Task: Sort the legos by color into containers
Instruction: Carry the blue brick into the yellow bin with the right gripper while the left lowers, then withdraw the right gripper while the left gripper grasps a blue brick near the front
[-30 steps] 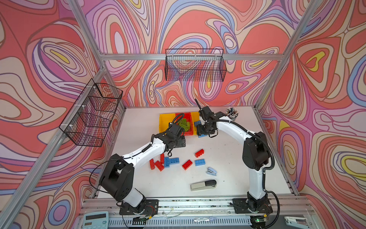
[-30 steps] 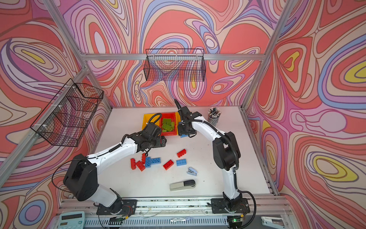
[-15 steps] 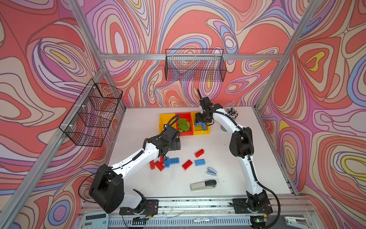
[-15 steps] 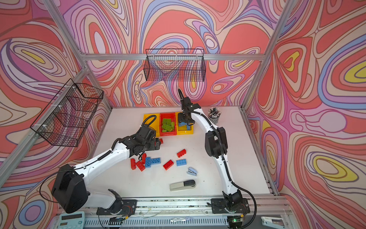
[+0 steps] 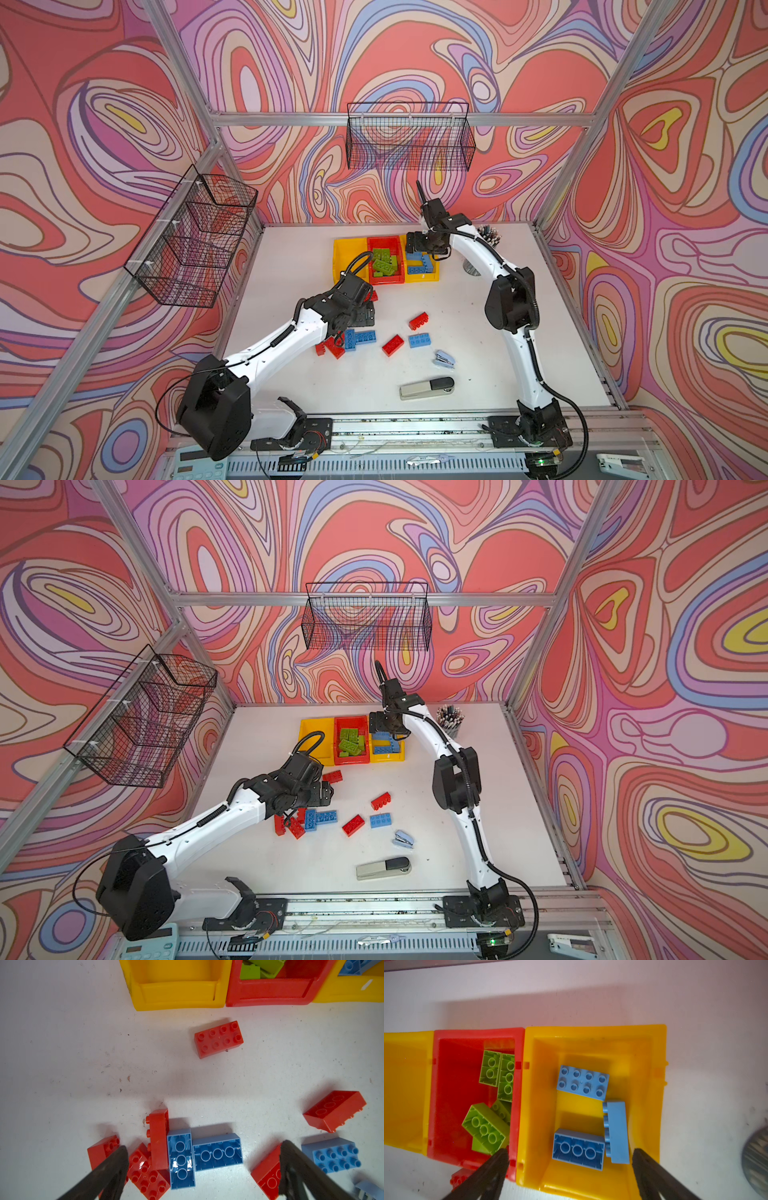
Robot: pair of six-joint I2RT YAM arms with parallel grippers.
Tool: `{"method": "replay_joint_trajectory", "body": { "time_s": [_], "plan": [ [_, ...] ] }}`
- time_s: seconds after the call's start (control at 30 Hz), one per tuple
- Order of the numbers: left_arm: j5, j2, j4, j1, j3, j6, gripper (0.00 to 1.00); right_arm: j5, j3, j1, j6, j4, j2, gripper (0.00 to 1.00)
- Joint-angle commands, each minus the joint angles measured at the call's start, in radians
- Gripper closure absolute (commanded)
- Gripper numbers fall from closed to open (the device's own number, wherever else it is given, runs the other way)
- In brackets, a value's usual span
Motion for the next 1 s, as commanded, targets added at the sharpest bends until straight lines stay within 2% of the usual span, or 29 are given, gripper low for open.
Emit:
{"method": "replay_joint_trajectory", "body": {
  "time_s": [0.0, 0.2, 0.43, 0.6, 0.73, 0.97],
  "plan": [
    [0.048, -0.014, -0.025, 0.001, -0.021, -0.035, 0.0, 0.007, -0.111, -0.004, 0.023, -0.008, -0.146, 0.02],
    [0.041, 0.028, -0.076, -0.039, -0.001, -0.148, 0.0, -0.024, -0.46, -0.004, 0.046, 0.088, -0.391, 0.02],
    [0.065, 0.156, -0.09, -0.19, 0.088, -0.26, 0.0, -0.055, -0.736, -0.004, 0.068, 0.111, -0.669, 0.02],
    [0.121, 0.225, -0.1, -0.206, 0.088, -0.374, 0.0, -0.033, -0.823, -0.004, 0.061, 0.07, -0.794, 0.02],
    [0.138, 0.228, -0.088, -0.225, 0.054, -0.46, 0.0, -0.025, -0.864, -0.003, 0.063, 0.044, -0.867, 0.02],
    [0.126, 0.231, -0.03, -0.241, 0.002, -0.52, 0.0, -0.014, -0.871, -0.004, 0.043, 0.006, -0.913, 0.02]
  ]
}}
